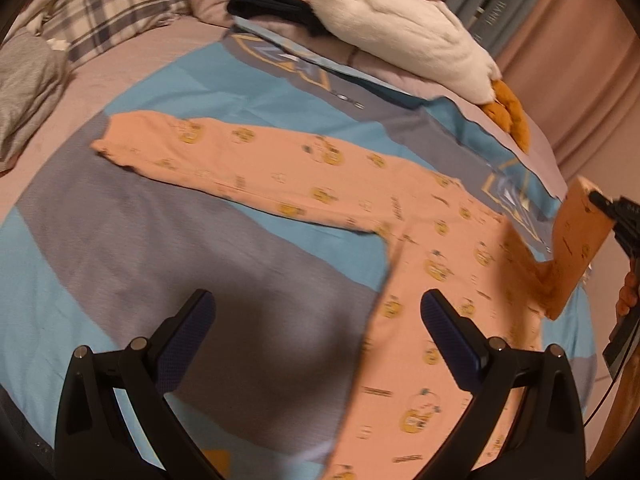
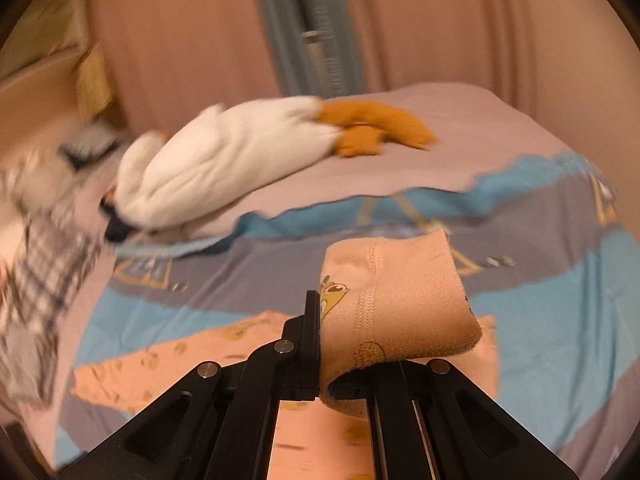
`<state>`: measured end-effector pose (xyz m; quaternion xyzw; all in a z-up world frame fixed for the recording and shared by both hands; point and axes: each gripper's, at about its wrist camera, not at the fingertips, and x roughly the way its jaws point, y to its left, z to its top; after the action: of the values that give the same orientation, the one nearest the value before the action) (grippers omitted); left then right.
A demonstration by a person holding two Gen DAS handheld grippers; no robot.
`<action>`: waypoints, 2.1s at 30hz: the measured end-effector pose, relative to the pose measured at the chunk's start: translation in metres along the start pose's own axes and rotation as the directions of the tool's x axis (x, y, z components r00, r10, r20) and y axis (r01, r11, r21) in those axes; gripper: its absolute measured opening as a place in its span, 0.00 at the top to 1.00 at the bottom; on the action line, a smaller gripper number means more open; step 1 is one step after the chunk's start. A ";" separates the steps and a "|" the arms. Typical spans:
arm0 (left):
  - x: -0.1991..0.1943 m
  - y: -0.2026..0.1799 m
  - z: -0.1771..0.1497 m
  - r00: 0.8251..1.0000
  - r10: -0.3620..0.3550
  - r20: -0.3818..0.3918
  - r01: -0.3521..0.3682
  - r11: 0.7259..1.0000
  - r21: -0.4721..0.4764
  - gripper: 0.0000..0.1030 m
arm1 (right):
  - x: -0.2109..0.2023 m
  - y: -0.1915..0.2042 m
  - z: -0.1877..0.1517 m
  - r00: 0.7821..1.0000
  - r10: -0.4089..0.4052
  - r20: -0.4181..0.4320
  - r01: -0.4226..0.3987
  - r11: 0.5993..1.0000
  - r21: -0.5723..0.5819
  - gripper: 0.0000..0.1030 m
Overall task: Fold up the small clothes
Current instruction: 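Fold the held sleeve across the shirt body and open the right gripper, then grasp the other sleeve cuff with the left gripper, fold it across, release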
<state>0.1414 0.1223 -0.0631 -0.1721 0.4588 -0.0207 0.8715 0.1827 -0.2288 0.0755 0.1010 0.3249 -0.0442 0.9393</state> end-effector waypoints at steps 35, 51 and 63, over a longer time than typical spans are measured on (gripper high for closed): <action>0.051 0.149 0.069 0.968 -0.206 0.144 0.251 0.820 -0.514 0.07 | 0.118 0.171 -0.125 0.891 0.265 -0.369 -0.373 0.890 -0.261 0.88; 0.066 0.218 0.080 0.968 -0.077 0.240 0.224 0.699 -0.679 0.92 | 0.080 0.133 -0.125 0.888 0.315 -0.335 -0.399 0.889 -0.223 0.87; -0.014 0.066 0.133 0.938 -0.076 0.338 0.156 0.964 -0.217 0.95 | 0.041 0.048 -0.126 0.920 0.306 -0.245 -0.331 0.941 -0.067 0.87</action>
<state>0.2321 0.2244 -0.0038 -0.3044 0.2963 0.0119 0.9052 0.1463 -0.1548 -0.0395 0.1063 0.4132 0.1386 0.8937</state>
